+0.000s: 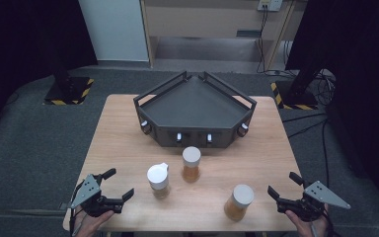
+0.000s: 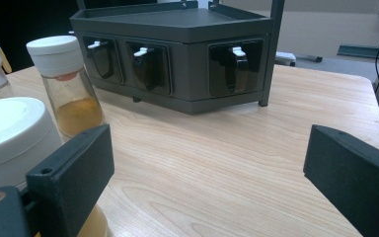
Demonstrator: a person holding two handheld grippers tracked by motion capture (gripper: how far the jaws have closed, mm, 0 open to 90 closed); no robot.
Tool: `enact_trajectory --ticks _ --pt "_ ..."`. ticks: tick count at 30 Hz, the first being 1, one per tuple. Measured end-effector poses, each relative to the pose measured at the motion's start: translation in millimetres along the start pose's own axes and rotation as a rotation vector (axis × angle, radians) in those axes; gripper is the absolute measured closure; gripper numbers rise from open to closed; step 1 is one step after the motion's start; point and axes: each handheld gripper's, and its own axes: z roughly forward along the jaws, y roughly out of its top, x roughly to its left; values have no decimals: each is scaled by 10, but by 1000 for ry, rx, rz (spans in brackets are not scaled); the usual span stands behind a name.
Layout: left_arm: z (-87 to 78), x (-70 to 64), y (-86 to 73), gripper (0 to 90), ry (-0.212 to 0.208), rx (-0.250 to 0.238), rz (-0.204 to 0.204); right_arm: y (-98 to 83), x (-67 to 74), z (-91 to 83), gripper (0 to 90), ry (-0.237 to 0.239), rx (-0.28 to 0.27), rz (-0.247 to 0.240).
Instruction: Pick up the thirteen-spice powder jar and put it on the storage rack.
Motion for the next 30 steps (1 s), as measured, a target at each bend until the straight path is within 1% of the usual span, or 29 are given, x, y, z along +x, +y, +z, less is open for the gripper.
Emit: enact_trajectory --ticks 1,3,4,7,9,11,12,13,14,16,17,21,23,25,27,30 --pt "0 0 0 11 0 0 0 0 0 0 54 0 0 0" --pt "-20 29 67 10 -2 0 -6 10 -10 17 55 5 17 7" --pt "-29 40 90 10 -4 -1 -12 11 -12 21 55 4 18 7" --pt "-56 50 178 9 -5 -4 -12 7 -10 12 56 1 12 6" --pt "-69 58 245 7 -12 -8 -15 9 -9 10 56 -2 15 10" --pt "-78 50 325 6 -12 -2 -6 7 -11 10 56 -2 14 12" --pt "-78 50 325 5 -12 -2 -6 7 -10 8 56 -3 13 12" --pt "-81 47 356 5 -15 -3 -4 6 -10 8 56 -3 13 11" --pt "-82 37 424 5 -19 4 -4 6 -11 9 56 -2 13 11" --pt "-81 32 477 4 -30 6 -5 8 -9 9 56 -2 14 9" --pt "-81 32 477 4 -30 6 -5 7 -10 10 56 -1 13 9" --pt "-61 21 576 3 -46 27 0 9 -8 14 56 -1 16 7" --pt "-39 22 600 3 -59 26 -9 9 -8 14 56 -1 16 8" --pt "-14 8 603 3 -65 24 -18 10 -16 18 57 3 19 11" --pt "22 -17 614 3 -70 31 -11 10 -16 16 58 2 18 12" --pt "85 -35 626 3 -93 37 -12 8 -19 12 60 2 17 13"
